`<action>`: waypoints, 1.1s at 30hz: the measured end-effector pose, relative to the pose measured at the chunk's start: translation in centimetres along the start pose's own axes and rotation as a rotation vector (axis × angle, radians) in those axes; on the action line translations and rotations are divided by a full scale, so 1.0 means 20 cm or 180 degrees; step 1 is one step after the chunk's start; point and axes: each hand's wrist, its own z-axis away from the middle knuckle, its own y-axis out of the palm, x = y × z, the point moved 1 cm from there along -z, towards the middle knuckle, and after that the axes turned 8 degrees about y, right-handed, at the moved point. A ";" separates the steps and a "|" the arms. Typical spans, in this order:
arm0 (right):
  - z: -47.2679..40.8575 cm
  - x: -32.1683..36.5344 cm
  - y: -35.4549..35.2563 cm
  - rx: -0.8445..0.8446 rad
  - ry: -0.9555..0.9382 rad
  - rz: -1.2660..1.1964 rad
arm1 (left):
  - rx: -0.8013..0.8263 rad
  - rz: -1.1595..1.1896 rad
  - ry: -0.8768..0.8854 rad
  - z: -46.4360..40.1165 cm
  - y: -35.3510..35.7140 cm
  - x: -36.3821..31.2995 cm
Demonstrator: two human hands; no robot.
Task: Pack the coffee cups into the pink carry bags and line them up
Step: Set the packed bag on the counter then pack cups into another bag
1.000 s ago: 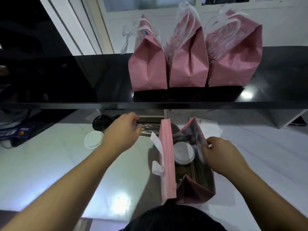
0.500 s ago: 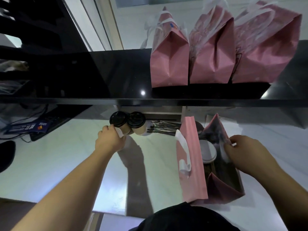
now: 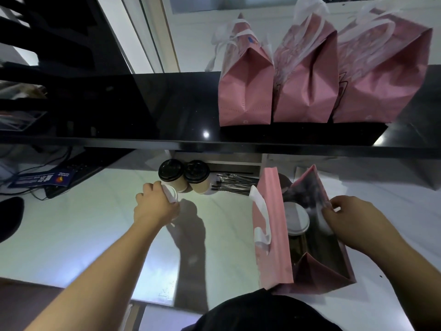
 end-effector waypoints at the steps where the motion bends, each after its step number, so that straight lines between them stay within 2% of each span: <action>1: 0.00 0.00 0.00 0.0020 -0.0018 -0.0007 | -0.0077 0.0038 0.0025 0.03 -0.03 -0.01; 7: 0.01 -0.02 -0.01 0.0064 -0.0134 -0.0095 | -0.0872 0.0511 0.0736 0.27 -0.35 -0.22; 11: 0.03 -0.04 -0.02 0.0143 -0.0201 -0.0194 | -0.1143 0.0840 0.1660 0.47 -0.58 -0.53; 15: 0.05 -0.07 -0.04 0.0303 -0.0235 -0.0379 | -0.0611 0.0889 0.2698 0.66 -0.67 -0.86; 21: 0.07 -0.11 -0.09 0.0269 -0.0266 -0.0482 | 0.0342 -0.0276 0.3608 0.71 -0.48 -1.19; 28: 0.09 -0.14 -0.10 0.0250 -0.0254 -0.0481 | 0.1270 -0.1078 0.3814 0.68 -0.14 -1.31; 33: 0.09 -0.16 -0.09 0.0226 -0.0242 -0.0493 | 0.1451 -0.1483 0.3884 0.69 0.07 -1.32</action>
